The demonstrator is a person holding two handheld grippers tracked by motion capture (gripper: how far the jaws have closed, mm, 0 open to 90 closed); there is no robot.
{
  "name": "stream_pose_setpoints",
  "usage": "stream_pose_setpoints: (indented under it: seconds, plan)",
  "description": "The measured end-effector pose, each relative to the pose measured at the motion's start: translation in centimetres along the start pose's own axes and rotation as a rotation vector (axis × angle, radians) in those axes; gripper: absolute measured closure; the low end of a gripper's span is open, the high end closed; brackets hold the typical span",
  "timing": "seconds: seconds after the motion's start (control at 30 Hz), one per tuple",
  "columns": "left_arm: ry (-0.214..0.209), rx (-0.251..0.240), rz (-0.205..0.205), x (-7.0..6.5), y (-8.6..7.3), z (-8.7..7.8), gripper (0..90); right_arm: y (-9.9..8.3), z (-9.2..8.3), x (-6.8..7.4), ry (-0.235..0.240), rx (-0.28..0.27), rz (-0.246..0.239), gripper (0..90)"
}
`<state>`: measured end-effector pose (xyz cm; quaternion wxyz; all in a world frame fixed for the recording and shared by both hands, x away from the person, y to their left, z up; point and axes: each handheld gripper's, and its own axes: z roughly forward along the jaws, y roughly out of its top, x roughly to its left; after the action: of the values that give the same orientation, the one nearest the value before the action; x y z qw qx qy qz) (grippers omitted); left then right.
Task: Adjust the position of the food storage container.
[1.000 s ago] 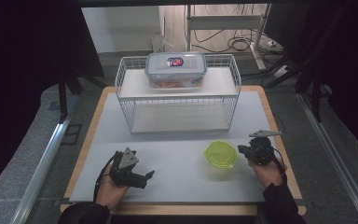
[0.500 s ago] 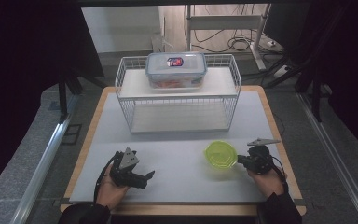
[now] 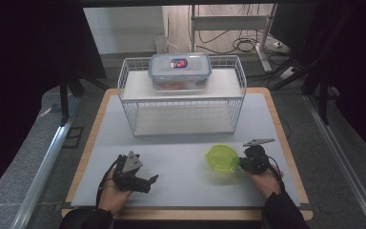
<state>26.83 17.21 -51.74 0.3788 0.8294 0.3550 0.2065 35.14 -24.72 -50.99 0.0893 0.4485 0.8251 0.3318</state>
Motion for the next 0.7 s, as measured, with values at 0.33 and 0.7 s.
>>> stream_pose_setpoints:
  seconds: [0.33, 0.7]
  plan:
    - [0.003, 0.003, -0.007, 0.0, 0.0, 0.0, 1.0, 1.1, 1.8, 0.8, 0.045, 0.001, -0.041, 89.6]
    - [0.004, 0.003, -0.008, 0.1, -0.1, 0.0, 1.0, 3.2, 4.6, 3.0, 0.099, -0.003, -0.102, 89.6]
